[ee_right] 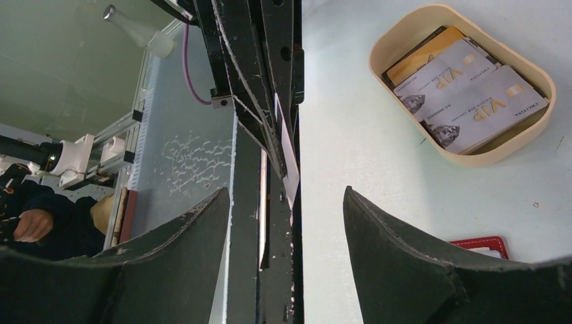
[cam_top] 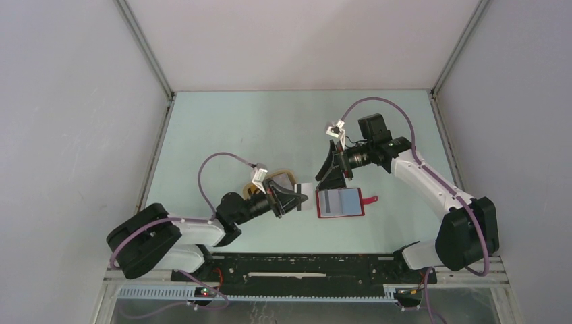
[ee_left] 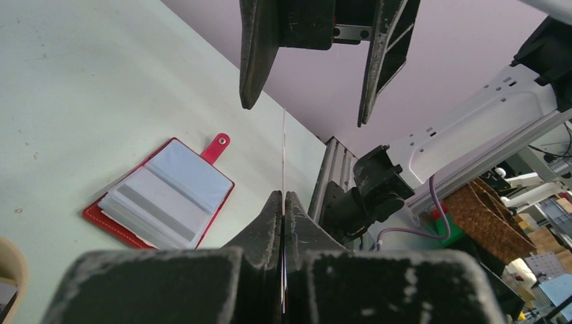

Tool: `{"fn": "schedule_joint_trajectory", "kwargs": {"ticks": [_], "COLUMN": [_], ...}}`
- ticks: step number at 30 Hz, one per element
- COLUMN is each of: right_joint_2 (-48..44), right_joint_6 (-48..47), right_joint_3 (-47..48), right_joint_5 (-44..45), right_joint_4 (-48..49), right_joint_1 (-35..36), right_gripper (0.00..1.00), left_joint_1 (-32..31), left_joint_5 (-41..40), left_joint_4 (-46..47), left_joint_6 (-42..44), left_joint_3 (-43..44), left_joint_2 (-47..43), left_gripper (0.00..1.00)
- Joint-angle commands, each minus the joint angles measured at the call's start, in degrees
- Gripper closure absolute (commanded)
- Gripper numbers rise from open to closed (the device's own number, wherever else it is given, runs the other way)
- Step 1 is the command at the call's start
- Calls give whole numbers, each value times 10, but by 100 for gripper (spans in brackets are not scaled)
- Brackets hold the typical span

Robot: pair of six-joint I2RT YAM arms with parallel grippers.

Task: Put the credit cards into the card holder
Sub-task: Pick up the credit card from the storage box.

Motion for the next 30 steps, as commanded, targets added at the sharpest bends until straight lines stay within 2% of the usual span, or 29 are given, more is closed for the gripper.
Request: {"fn": "schedule_joint_trajectory", "kwargs": {"ticks": [1,5,10,14,16,17,23,26,30], "right_joint_2": [5,14,17,14,12,11,-8,-28,-56], "right_joint_6": [19,34,36,32,26,22,-32,-88,-138], "right_joint_3": [2,2,2,2,1,1,2,2,2], "right_joint_5": [-8,-4,-11,-22,-30,-31,-18,13,36], "right_joint_4": [21,32,37,37,33,30,-14,-54,-96], "right_joint_1": [5,16,34,38,38,38,30,13,-32], "right_gripper": [29,34,49,75,99,100,100,100,100], "left_joint_1": [-5,-9,-12,-12,-12,-12,-12,-12,-12], "left_joint_5": [16,19,17,12,8,4,-38,-68,-121], "left_joint_4": [73,74,75,75,76,75,46,-29,-211], "left_joint_6": [-24,-27,-31,-30,-29,-30,-31,3,78], "left_joint_3": [38,47,53,49,47,44,19,0,-2], "left_joint_2": [19,32,45,43,38,37,-6,-71,-198], "left_gripper": [100,100,100,100,99,96,62,50,41]}}
